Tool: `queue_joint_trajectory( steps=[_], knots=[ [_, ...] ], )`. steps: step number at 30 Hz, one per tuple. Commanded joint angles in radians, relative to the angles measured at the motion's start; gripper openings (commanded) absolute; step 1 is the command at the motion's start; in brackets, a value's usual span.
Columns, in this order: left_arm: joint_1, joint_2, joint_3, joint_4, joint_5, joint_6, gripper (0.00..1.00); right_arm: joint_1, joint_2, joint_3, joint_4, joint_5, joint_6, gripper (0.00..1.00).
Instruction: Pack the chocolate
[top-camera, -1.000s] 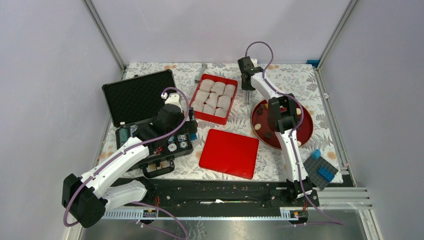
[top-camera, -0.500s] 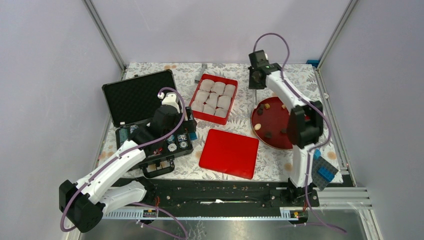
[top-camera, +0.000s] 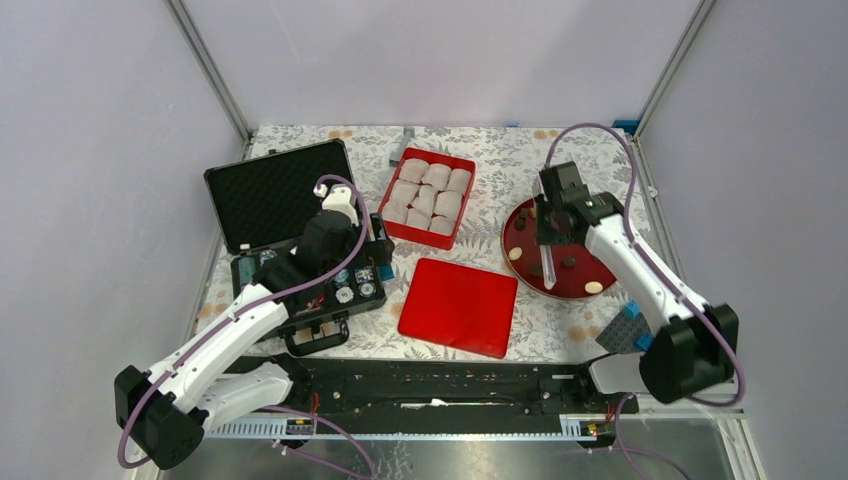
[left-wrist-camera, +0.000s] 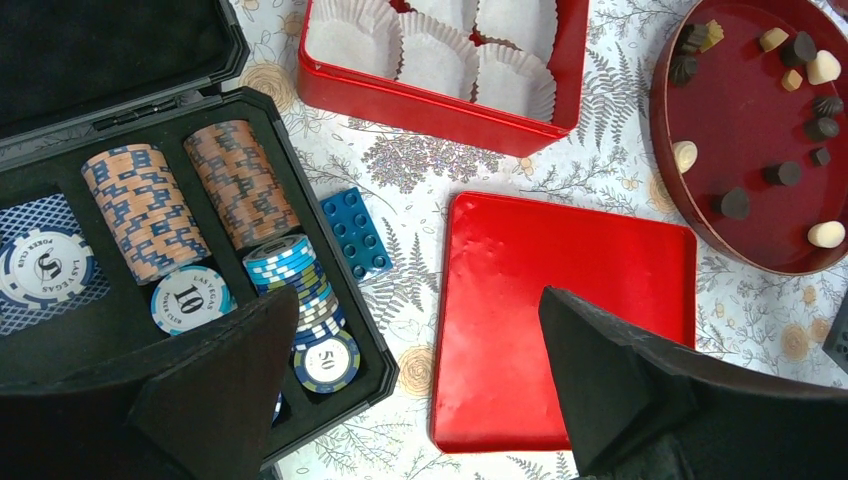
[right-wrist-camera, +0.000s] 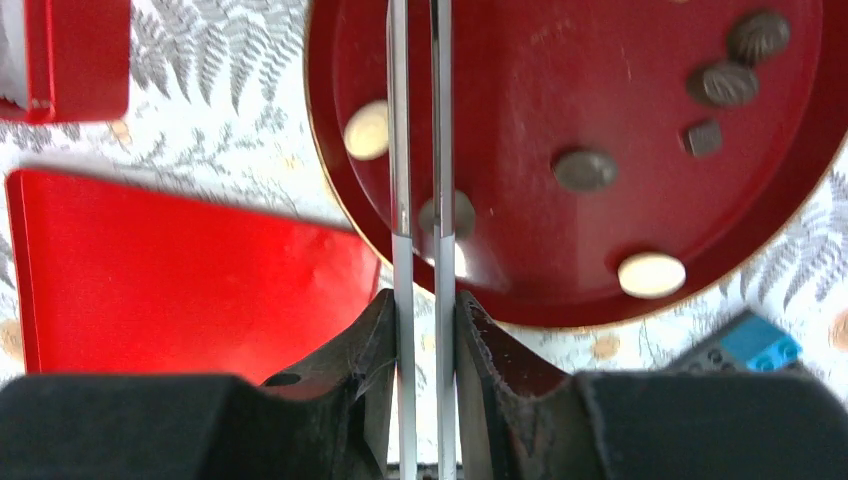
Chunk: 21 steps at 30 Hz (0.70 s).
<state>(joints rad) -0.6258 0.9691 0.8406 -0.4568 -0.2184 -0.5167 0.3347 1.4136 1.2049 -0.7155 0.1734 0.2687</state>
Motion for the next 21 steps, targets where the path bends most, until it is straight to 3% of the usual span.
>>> queue_joint_trajectory(
  steps=[1,8,12,21],
  knots=[
    [0.003,-0.007,0.006,0.065,0.027,0.024,0.99,0.008,-0.18,-0.084,-0.066,0.009,0.057,0.11],
    [0.003,0.026,0.02,0.072,0.054,0.038,0.99,0.007,-0.236,-0.163,-0.09,-0.012,0.086,0.15],
    [0.003,0.019,0.013,0.073,0.05,0.035,0.99,0.007,-0.243,-0.168,-0.099,-0.034,0.089,0.24],
    [0.003,0.027,0.009,0.079,0.066,0.03,0.99,0.007,-0.229,-0.16,-0.124,-0.072,0.078,0.33]
  ],
)
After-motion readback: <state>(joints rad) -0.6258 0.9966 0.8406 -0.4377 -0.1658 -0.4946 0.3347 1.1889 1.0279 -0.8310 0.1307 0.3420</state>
